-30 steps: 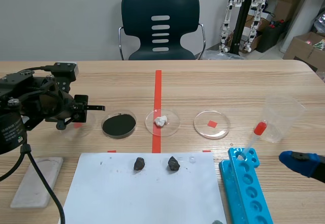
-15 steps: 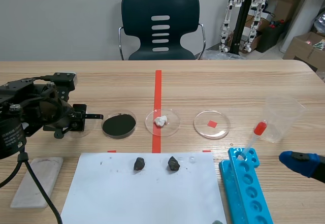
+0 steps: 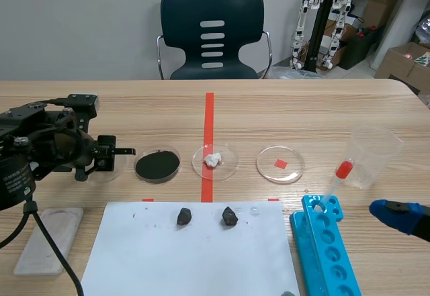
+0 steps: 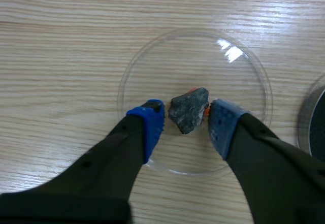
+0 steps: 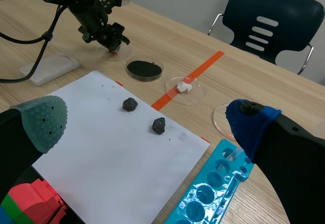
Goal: Put the mineral in the empty petri dish
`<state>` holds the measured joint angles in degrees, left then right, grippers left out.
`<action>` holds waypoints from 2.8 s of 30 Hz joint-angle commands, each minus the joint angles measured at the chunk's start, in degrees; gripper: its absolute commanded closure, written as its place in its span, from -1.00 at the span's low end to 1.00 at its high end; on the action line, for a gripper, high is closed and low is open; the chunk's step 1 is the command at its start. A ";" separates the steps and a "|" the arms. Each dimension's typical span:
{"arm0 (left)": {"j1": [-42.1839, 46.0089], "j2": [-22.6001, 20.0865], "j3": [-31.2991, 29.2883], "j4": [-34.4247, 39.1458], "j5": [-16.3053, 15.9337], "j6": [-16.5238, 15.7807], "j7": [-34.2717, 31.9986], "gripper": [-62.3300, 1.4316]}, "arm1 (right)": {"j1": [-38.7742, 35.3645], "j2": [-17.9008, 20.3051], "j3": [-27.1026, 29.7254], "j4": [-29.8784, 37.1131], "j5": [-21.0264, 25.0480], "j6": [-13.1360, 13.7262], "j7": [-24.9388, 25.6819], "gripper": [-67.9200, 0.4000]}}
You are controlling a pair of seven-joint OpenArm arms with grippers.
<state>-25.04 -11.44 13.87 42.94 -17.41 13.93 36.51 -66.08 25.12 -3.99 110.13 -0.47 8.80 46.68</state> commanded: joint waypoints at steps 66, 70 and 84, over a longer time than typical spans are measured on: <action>1.55 -0.66 -0.48 6.27 -1.44 -5.79 -11.47 -1.00 | 0.22 0.26 0.15 0.66 0.66 -0.02 1.03 -1.00; 1.53 -0.66 -0.48 6.27 -1.44 -5.79 -11.45 -1.00 | 0.22 0.26 0.15 0.66 0.66 -0.02 1.03 -1.00; 1.51 -0.66 -0.48 6.32 -1.44 -5.79 -11.72 -1.00 | 0.22 0.26 0.15 0.66 0.66 -0.02 1.03 -1.00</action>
<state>-22.70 -11.73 13.87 48.49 -18.70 7.92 25.63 -66.08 25.12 -3.99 110.13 -0.47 8.80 46.68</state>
